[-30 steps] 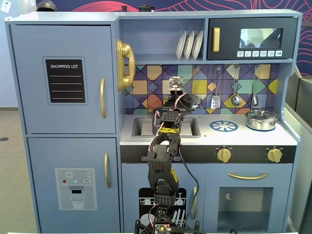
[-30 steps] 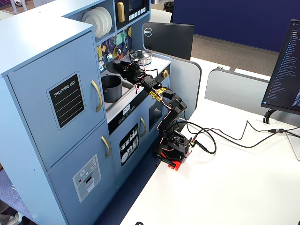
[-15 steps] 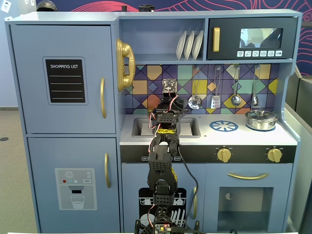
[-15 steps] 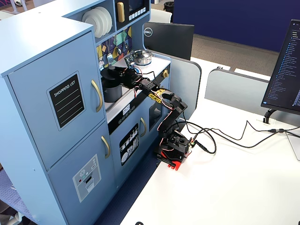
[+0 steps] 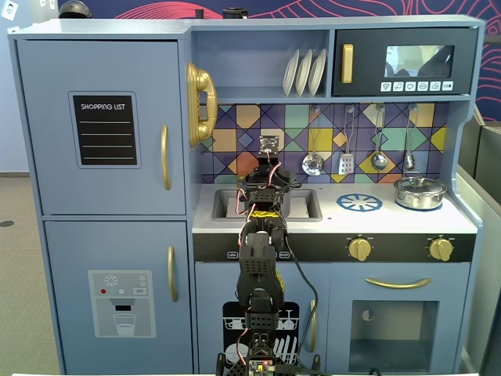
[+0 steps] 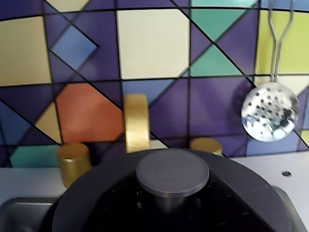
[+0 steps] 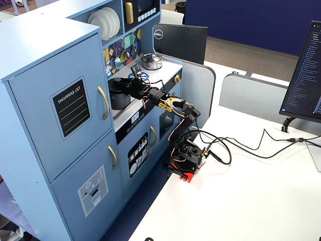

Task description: Pick up the lid from the counter and put it on the gray recipient

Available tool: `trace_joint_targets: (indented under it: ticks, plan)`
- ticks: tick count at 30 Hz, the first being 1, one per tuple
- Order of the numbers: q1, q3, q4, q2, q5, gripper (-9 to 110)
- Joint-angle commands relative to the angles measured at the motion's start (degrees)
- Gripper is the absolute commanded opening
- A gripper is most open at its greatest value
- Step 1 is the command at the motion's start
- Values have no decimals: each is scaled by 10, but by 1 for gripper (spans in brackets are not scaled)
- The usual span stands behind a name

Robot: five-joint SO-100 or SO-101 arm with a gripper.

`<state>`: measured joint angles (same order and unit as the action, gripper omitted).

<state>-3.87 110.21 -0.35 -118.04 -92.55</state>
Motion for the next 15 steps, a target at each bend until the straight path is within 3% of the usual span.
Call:
trace_joint_targets:
  ticks: [1,15]
  plan:
    - [10,-9,-22,-38,7,0]
    - [22,11,-10,-62,-1,0]
